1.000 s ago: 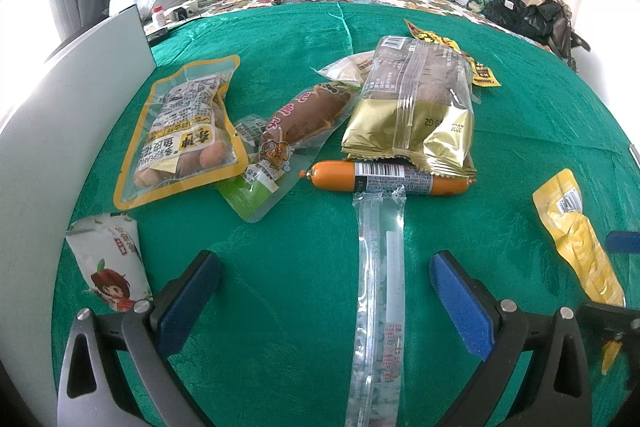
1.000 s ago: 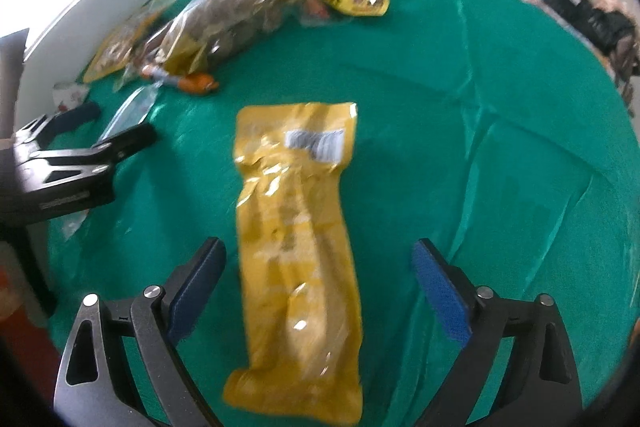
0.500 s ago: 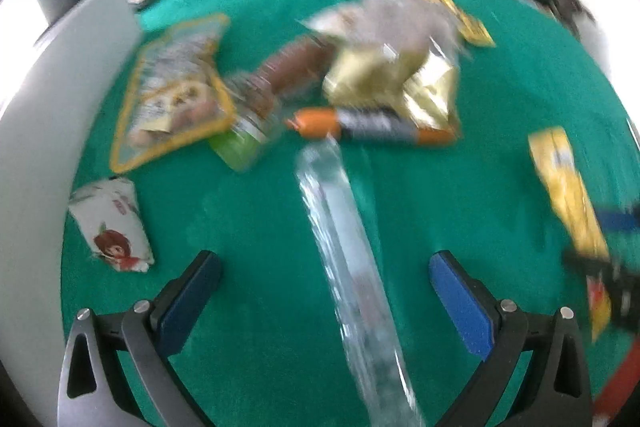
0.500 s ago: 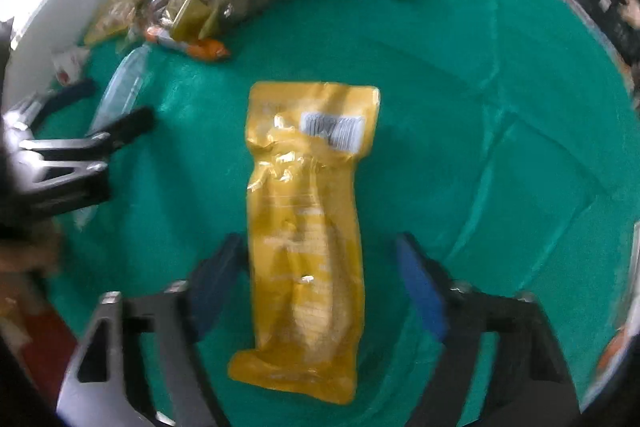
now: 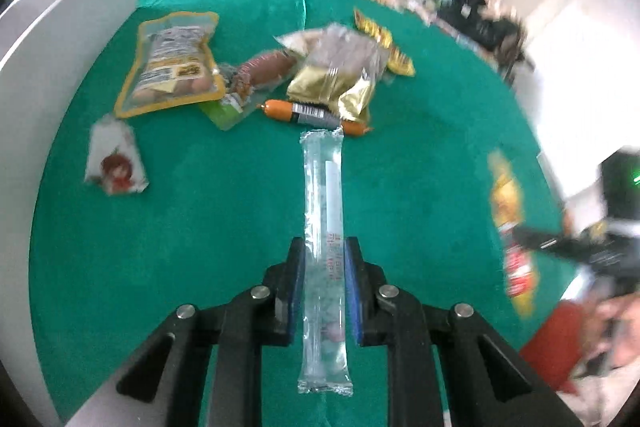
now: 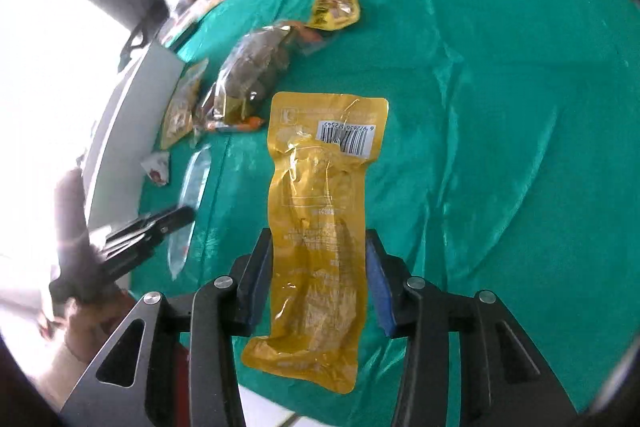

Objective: Organize snacks

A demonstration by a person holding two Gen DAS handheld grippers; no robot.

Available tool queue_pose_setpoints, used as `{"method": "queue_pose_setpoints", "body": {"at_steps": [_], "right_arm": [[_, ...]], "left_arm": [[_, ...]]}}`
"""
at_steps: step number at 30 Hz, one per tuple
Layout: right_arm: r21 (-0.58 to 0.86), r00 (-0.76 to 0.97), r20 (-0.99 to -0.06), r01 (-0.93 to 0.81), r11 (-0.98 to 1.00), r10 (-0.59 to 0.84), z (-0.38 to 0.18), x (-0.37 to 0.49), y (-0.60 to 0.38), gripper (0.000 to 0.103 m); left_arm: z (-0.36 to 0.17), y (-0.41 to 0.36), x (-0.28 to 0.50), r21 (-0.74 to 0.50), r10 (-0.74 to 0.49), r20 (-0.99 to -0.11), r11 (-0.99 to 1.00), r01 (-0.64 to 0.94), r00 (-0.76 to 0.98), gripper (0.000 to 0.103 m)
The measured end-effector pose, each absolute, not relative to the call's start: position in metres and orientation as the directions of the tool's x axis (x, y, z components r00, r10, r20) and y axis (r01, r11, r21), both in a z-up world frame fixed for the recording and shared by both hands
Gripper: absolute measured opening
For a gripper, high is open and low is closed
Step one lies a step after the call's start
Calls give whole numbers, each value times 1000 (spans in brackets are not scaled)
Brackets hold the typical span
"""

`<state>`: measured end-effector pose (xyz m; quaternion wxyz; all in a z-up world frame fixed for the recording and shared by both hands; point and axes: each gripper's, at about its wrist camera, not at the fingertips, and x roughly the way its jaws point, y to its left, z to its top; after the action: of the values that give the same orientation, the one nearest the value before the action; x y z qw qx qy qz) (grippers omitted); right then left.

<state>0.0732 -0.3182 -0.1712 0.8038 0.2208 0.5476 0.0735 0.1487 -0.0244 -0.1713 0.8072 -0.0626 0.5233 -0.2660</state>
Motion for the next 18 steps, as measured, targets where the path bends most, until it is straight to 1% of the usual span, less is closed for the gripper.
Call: {"method": "queue_pose_setpoints", "body": {"at_steps": [2, 3, 5, 8, 11, 13, 16, 18], "right_arm": [[395, 353, -876, 135, 909, 328, -179, 77, -307, 46], [405, 340, -877, 146, 902, 339, -182, 77, -304, 46], [464, 350, -850, 143, 874, 393, -175, 84, -297, 46], [543, 394, -784, 62, 838, 479, -141, 106, -254, 46], [613, 417, -696, -79, 786, 585, -94, 138, -185, 46], [642, 409, -639, -182, 745, 651, -68, 162, -125, 46], [666, 361, -585, -298, 684, 726, -47, 195, -36, 47], [650, 343, -586, -343, 678, 735, -48, 214, 16, 47]], "left_arm": [[-160, -12, 141, -400, -513, -791, 845, 354, 332, 18], [-149, -2, 137, -412, -527, -774, 840, 353, 352, 18], [-124, 20, 132, -419, -539, -741, 837, 351, 401, 18], [-80, 69, 136, -395, -512, -701, 859, 327, 497, 19], [-47, 131, 145, -346, -423, -691, 905, 246, 586, 19], [-36, 179, 153, -294, -322, -703, 943, 153, 634, 19], [-41, 232, 163, -215, -182, -737, 976, 30, 651, 19], [-51, 259, 165, -166, -106, -760, 986, -33, 642, 19]]}}
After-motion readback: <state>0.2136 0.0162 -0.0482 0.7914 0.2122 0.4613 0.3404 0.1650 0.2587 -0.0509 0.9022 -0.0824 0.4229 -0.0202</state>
